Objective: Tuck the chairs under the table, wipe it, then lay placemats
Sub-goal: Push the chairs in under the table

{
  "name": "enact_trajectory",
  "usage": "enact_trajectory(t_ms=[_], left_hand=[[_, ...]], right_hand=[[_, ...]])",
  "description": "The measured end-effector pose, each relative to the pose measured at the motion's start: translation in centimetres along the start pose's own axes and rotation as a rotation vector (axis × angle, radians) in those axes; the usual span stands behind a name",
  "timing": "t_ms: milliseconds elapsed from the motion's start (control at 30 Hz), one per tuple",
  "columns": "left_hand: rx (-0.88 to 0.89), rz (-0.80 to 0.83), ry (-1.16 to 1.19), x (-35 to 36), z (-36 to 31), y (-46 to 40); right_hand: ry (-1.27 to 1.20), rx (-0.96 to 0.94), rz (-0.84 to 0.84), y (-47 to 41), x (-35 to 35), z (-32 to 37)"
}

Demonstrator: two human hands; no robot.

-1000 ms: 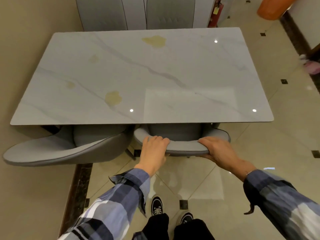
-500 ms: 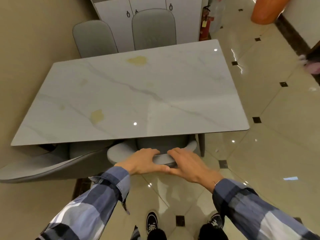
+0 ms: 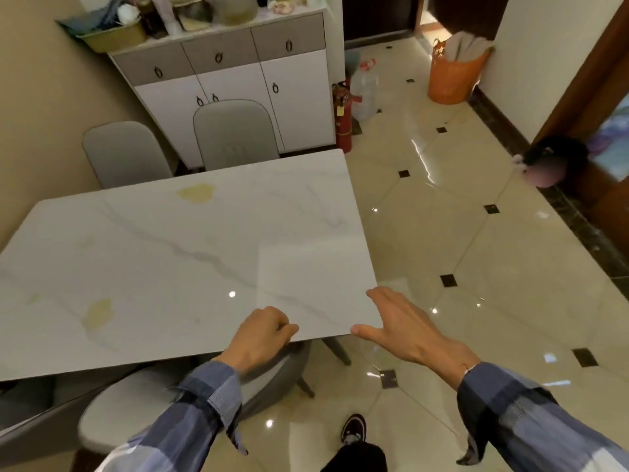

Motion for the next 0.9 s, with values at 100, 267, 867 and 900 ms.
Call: enact_trajectory(t_ms=[100,267,867,900], left_hand=[[-0.014,-0.067,-0.014,-0.5,-3.5,-4.8],[-0.030,-0.146,-0.048,-1.0,-9.3,-14.3],[-0.501,-0.137,0.214,-4.4,-20.0,-38.1],[-0.540,-0.141,0.216,-4.9,-20.3,-38.7]], right_hand=[[0.044,-0.007,0.036,-3.4,-2.4,-3.4],[0.146,-0.035,0.101,-10.7,-6.9,-8.1],[0.313,-0.324,0.378,-39.1,-22.0,-20.7],[0.321,-0.340,0.391,-40.2,-23.1,-21.0]])
Point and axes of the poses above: each hand's wrist, its own y-axis away from the middle knuckle, its own x-axis out of the palm, z = x × y, the point moved 10 cm from there along -y, towards the middle knuckle, and after that the axes turned 1 degree about -x, right-handed, at the moved point
